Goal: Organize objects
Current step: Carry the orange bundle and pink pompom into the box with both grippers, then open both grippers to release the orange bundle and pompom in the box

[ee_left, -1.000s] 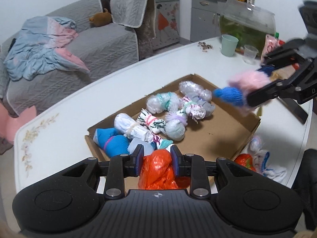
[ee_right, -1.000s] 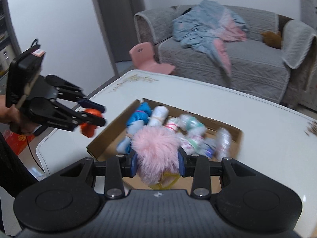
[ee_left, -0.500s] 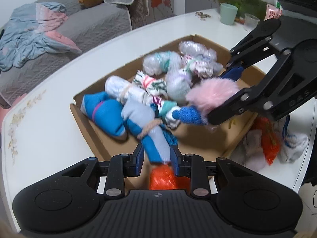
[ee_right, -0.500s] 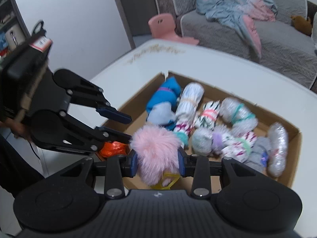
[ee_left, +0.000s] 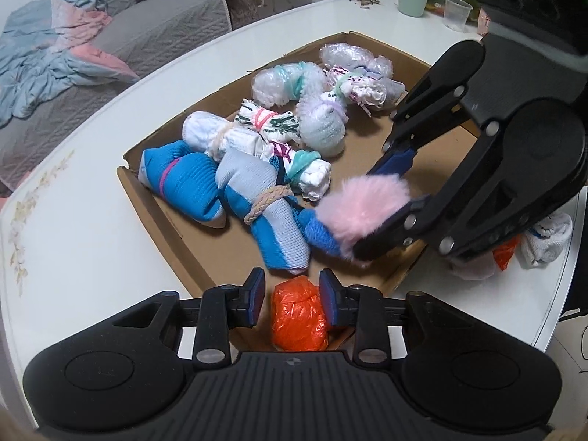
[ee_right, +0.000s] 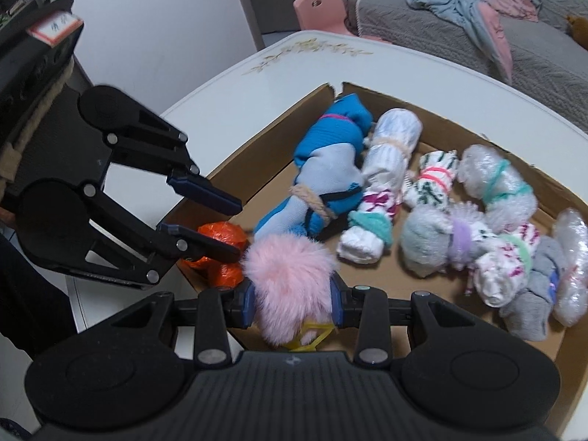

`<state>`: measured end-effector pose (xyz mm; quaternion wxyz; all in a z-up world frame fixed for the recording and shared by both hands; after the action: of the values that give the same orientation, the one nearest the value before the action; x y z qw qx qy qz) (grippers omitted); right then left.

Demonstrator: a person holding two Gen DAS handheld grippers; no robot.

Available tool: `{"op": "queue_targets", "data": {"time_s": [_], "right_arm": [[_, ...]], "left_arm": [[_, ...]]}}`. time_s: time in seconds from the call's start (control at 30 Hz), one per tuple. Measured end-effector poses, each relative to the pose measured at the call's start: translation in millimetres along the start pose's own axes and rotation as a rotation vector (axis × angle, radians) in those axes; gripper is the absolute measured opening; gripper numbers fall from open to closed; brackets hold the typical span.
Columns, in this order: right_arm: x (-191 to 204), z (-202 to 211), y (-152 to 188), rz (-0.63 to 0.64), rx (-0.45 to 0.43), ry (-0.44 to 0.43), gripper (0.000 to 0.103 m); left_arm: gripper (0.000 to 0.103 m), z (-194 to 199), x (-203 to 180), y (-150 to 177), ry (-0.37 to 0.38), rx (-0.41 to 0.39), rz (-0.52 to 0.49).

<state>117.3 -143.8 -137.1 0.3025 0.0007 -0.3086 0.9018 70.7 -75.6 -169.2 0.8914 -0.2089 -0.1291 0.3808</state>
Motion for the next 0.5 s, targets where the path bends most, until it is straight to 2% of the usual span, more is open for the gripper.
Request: {"op": "queue_targets", "data": {"time_s": [0.1,0.3,0.43,0.5], "right_arm": [[5.4,-3.9,2.4,0.014,0.014,-0.003,0.035],[12.0,-7.8,2.9,0.037,0.041,0.003,0.035],[17.5,-6.6,3.1,0.065,0.056,0.017,0.041],[18.2,-6.0,2.3,0.068,0.061,0.026,0.042]], "left_arm": [[0.057,-0.2,-0.2,3.0,0.012,0.019,-0.006],[0.059,-3.4,-2.3,8.9,0.025,0.04,-0.014],[0.061,-1.3,0.1,7.5,0.02,0.037,-0.004],[0.066,-0.1,0.5,7.7,0.02,0.038,-0.001]]}}
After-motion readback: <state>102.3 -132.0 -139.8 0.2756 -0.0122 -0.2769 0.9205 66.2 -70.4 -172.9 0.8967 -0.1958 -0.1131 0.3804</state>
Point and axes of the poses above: each gripper's, at about its wrist camera, not at the fingertips, and z roughly against the way its jaws point, x to its left, y to its underside, the point moved 10 cm from there along -z, roughly the way its jaws point, and after that the axes turned 4 degrees about z, right-handed, at the moved point
